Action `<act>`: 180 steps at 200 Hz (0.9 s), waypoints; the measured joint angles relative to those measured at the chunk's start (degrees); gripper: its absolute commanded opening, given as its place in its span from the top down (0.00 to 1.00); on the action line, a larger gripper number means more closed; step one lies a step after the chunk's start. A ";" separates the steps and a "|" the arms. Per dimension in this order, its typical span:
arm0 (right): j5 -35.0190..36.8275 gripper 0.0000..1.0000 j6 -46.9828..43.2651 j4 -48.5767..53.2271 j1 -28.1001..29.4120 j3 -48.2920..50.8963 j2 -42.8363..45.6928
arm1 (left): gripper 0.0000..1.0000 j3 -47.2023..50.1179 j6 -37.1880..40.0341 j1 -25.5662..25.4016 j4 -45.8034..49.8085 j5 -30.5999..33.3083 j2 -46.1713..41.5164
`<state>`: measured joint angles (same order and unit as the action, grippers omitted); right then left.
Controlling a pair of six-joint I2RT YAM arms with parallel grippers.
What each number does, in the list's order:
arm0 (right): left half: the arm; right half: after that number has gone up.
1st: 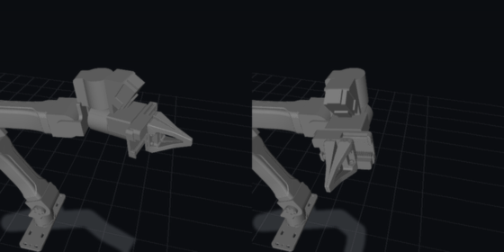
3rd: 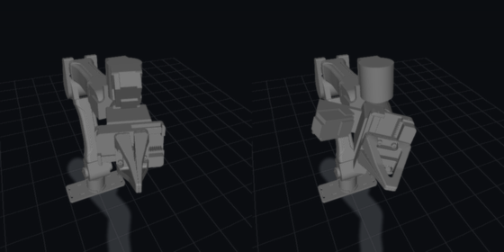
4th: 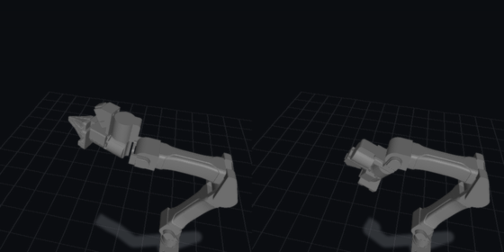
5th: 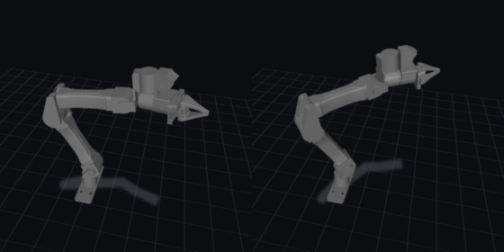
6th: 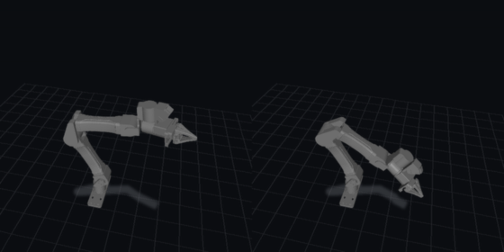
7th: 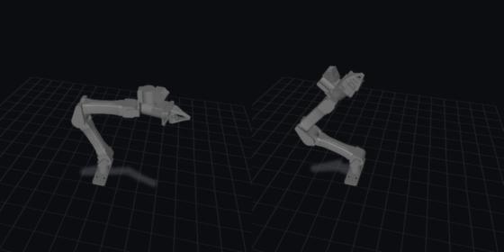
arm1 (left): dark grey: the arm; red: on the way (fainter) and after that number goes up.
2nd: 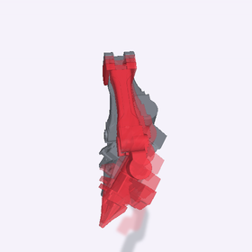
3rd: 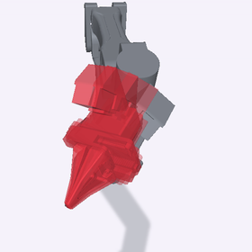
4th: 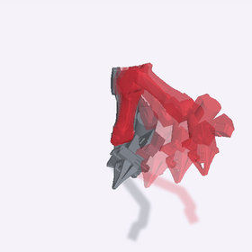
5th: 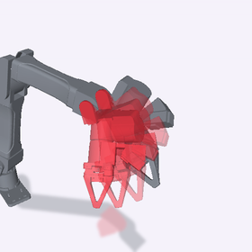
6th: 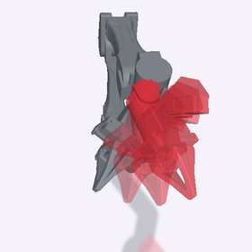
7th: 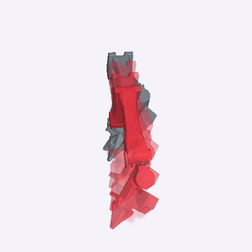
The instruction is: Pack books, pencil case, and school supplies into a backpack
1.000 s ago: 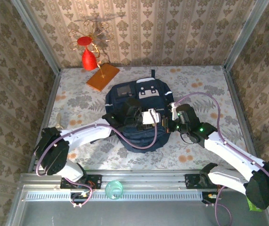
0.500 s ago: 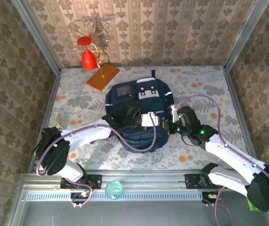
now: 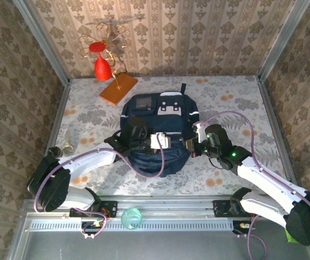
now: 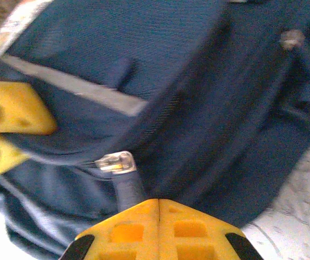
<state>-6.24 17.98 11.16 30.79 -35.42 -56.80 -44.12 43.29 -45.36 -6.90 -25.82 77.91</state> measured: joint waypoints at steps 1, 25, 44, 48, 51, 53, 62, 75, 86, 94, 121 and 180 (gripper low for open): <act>0.22 1.00 0.02 0.09 -0.09 0.00 -0.07 | 1.00 0.09 0.04 0.09 0.02 -0.09 -0.07; 3.10 1.00 0.50 0.87 -1.18 0.00 -0.85 | 1.00 0.87 0.31 1.16 0.15 -1.03 -1.07; 2.91 1.00 0.57 0.81 -1.29 0.00 -0.92 | 1.00 0.87 0.33 1.22 0.22 -1.33 -1.16; 2.69 1.00 0.52 0.74 -1.29 0.00 -0.90 | 1.00 0.87 0.33 1.22 0.24 -1.42 -1.16; 2.36 1.00 0.48 0.68 -1.29 0.00 -0.90 | 1.00 0.87 0.33 1.22 0.24 -1.42 -1.16; 2.19 1.00 0.39 0.63 -1.29 0.00 -0.85 | 1.00 0.87 0.33 1.22 0.24 -1.44 -1.16; 0.74 0.92 0.20 0.37 -1.29 0.07 -0.55 | 1.00 0.87 0.33 1.22 0.24 -1.44 -1.16; -2.01 0.79 -0.02 -0.74 -1.29 0.42 0.42 | 1.00 0.87 0.31 1.22 0.24 -1.46 -1.16; -4.48 0.72 -0.11 -1.57 -1.29 0.46 1.29 | 1.00 0.90 0.31 1.22 0.24 -1.49 -1.16; -6.16 0.68 -0.31 -2.36 -1.29 0.46 1.57 | 1.00 0.90 0.31 1.22 0.24 -1.49 -1.16; -10.45 0.62 -1.09 -4.11 -1.29 0.24 0.20 | 1.00 0.90 0.31 1.22 0.24 -1.49 -1.16; -13.49 0.63 -1.55 -4.81 -1.73 -0.63 -7.28 | 1.00 0.90 0.31 1.22 0.61 -1.60 -1.16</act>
<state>-19.73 16.43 6.35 29.06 -36.05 -64.07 -43.22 43.59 -44.14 -6.28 -27.42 76.75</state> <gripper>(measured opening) 0.382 0.077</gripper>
